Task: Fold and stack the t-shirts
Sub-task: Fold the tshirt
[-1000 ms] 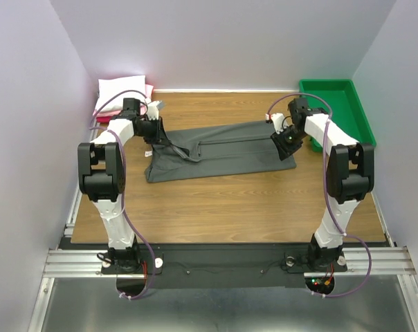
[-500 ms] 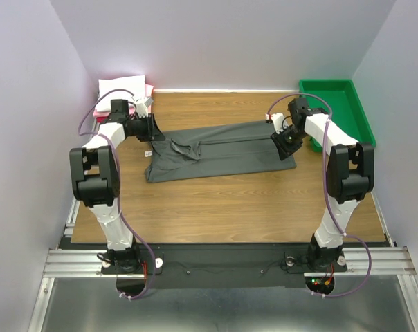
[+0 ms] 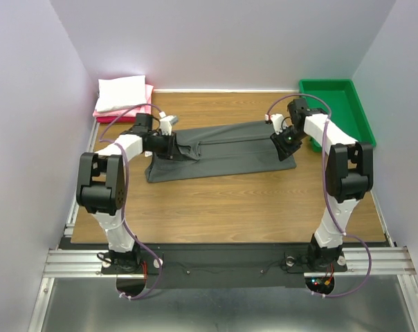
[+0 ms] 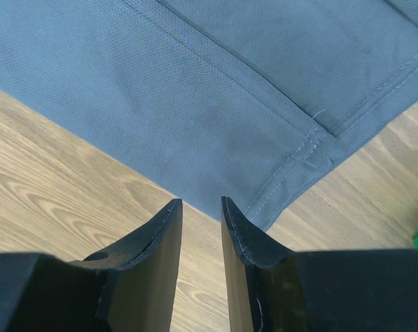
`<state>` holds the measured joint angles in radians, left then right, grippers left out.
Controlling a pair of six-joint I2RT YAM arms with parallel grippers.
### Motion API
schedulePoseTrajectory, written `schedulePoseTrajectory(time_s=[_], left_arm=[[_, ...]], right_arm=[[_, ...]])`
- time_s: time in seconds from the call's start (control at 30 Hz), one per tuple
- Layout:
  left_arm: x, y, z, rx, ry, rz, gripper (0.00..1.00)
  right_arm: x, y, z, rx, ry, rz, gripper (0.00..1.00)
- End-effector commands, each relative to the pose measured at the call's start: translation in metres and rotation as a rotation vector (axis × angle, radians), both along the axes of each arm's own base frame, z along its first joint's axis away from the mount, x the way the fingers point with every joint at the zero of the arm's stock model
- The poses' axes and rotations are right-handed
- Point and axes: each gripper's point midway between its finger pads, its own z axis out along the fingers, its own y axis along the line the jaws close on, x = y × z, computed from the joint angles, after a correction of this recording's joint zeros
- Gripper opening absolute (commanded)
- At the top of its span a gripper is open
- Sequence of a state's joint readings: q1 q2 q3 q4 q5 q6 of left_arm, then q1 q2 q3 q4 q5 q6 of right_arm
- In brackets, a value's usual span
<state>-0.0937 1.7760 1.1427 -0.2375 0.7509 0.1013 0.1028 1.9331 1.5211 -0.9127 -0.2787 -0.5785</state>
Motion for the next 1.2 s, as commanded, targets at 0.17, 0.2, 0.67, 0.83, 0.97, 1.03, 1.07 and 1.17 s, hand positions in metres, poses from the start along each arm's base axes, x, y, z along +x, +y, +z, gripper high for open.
schedulePoseTrajectory(time_s=[0.17, 0.2, 0.67, 0.83, 0.97, 1.03, 1.07, 1.17], left_arm=[[0.048, -0.035, 0.000, -0.017, -0.055, 0.001, 0.24], [0.051, -0.035, -0.002, -0.018, -0.055, 0.008, 0.24], [0.066, -0.034, 0.000, 0.009, -0.097, 0.007, 0.29], [0.050, -0.022, 0.042, 0.057, -0.199, 0.005, 0.36], [0.037, -0.014, 0.042, 0.101, -0.191, -0.003, 0.40], [0.033, -0.012, 0.041, 0.110, -0.183, 0.000, 0.40], [0.030, -0.011, 0.036, 0.112, -0.170, 0.004, 0.40], [0.030, -0.011, 0.031, 0.112, -0.161, 0.015, 0.40]], right_arm=[[0.008, 0.000, -0.003, 0.011, -0.001, -0.007, 0.34], [0.008, 0.000, -0.003, 0.012, 0.000, -0.008, 0.34], [0.055, 0.020, 0.012, 0.113, -0.074, -0.047, 0.33], [0.094, 0.026, 0.025, 0.141, -0.163, -0.095, 0.35], [0.113, 0.022, 0.021, 0.118, -0.194, -0.096, 0.39], [0.120, 0.020, 0.015, 0.103, -0.196, -0.095, 0.40], [0.121, 0.020, 0.013, 0.099, -0.199, -0.096, 0.41], [0.127, 0.018, 0.005, 0.085, -0.206, -0.100, 0.45]])
